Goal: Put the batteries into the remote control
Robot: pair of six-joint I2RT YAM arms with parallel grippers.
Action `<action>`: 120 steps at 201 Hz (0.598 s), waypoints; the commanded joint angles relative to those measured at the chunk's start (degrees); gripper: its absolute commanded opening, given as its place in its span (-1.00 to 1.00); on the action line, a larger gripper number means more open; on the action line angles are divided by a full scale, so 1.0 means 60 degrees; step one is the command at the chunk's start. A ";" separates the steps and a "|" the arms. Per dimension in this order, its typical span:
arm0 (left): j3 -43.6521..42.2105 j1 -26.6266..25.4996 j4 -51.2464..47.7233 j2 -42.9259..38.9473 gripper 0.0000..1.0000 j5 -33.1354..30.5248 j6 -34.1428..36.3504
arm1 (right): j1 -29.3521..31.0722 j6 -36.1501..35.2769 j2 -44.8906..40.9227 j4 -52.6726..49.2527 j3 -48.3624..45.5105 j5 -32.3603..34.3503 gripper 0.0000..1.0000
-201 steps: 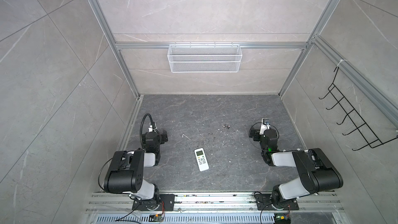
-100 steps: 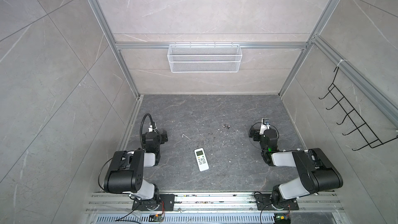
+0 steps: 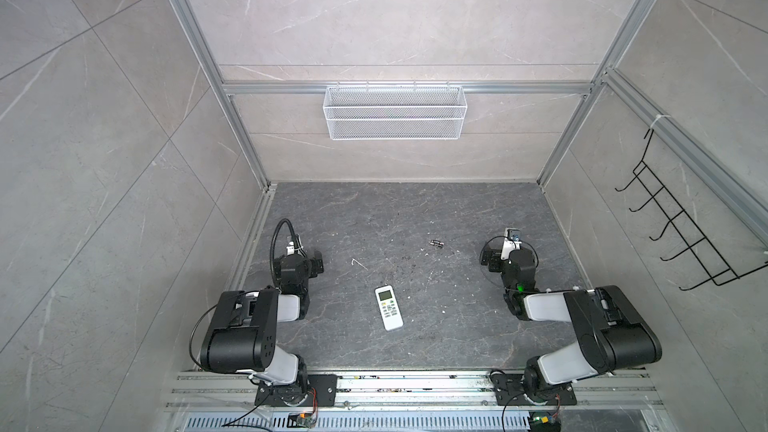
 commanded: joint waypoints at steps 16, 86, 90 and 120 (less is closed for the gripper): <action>0.0084 -0.0052 0.0399 -0.0182 0.99 0.0128 0.0163 | 0.0042 -0.0583 0.0041 0.0340 -0.0175 -0.1280 0.98; 0.2251 -0.1108 -0.6172 -0.3552 1.00 0.0392 -0.0971 | 0.0434 -0.1486 -0.2762 -0.0697 -0.0881 -0.2440 0.98; 0.2399 -0.1155 -0.6530 -0.3697 1.00 0.0393 -0.1155 | 0.0564 -0.1628 -0.3065 -0.0668 -0.0994 -0.2420 0.98; 0.3593 -0.1245 -0.9168 -0.4441 1.00 0.0234 -0.2915 | 0.0905 0.0975 -0.4506 -0.1887 -0.0348 -0.0952 0.98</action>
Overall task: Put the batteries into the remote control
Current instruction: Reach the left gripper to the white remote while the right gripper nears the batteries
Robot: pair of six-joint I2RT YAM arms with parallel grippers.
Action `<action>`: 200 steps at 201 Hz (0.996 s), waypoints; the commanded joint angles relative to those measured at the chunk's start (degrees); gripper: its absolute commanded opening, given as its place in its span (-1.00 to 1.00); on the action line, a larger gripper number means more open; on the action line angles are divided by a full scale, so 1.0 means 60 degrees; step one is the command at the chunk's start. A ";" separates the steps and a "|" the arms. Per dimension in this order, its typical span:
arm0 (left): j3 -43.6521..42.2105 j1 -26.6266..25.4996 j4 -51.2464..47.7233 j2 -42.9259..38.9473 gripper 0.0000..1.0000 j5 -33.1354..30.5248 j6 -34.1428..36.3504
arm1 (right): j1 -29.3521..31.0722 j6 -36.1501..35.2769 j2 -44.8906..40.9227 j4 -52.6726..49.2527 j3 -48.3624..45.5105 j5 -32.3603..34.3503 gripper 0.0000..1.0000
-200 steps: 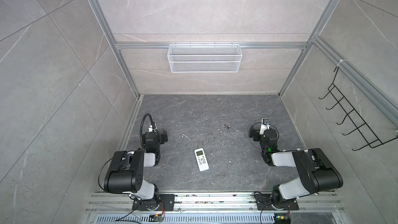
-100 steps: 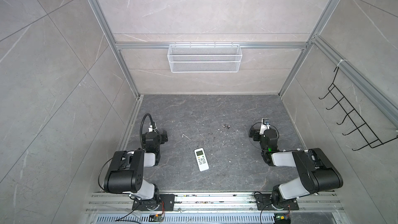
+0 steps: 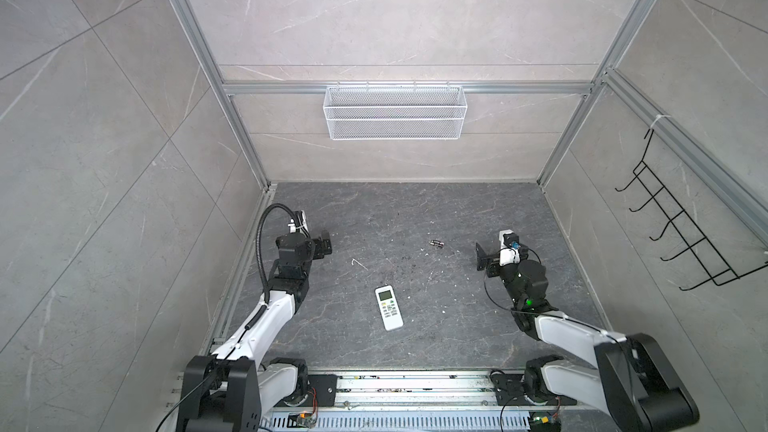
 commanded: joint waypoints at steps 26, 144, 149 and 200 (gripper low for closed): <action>0.1592 -0.0002 -0.4789 -0.0787 1.00 -0.1143 -0.3217 | 0.0072 0.3026 -0.0925 -0.6771 0.3369 0.1805 0.98; 0.0676 0.0047 -0.3719 -0.2002 1.00 -0.0134 -0.3818 | -0.0389 0.5796 -0.0181 -0.9031 0.4924 0.1751 0.99; 0.0649 0.0048 -0.3650 -0.2012 1.00 0.0039 -0.3894 | -0.0394 0.5700 -0.0190 -0.8503 0.4650 0.1484 0.98; 0.0370 0.0179 -0.4439 -0.2163 1.00 -0.0294 -0.5256 | -0.0037 0.5820 0.0605 -0.6244 0.3140 -0.0848 0.98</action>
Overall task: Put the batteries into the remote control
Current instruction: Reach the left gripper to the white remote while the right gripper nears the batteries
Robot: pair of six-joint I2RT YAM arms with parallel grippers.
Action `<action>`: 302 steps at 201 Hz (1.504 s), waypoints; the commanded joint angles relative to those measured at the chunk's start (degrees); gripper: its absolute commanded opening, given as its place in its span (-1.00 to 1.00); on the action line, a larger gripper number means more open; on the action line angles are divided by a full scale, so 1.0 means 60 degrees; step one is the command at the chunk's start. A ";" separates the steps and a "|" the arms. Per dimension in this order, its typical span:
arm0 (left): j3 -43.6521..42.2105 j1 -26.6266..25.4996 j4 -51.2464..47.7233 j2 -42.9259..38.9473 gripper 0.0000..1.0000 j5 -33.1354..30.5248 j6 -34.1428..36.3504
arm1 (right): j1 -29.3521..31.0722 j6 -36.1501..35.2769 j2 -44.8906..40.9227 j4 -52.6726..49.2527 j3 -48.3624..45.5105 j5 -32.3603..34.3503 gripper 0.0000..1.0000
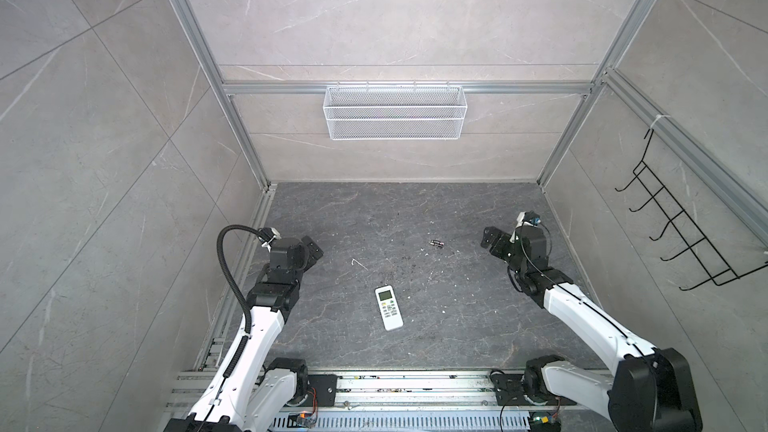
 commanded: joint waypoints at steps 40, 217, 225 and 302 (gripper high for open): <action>-0.0504 -0.0388 -0.0016 0.0240 0.78 0.2020 -0.0588 | 0.1300 0.0621 -0.0106 0.2007 -0.1672 -0.0922 0.98; 0.4478 -0.6623 -0.4400 0.7296 0.47 0.0522 -0.3269 | 0.1781 -0.0155 0.0636 0.3115 -0.2283 -0.1604 0.98; 0.4603 -0.6639 -0.4445 0.7414 0.50 0.0586 -0.3284 | 0.1781 -0.0158 0.0609 0.3084 -0.2281 -0.1603 0.98; 0.4515 -0.6757 -0.4119 0.8036 0.78 0.1049 -0.3642 | 0.1781 -0.0137 0.0998 0.3097 -0.2085 -0.1773 0.98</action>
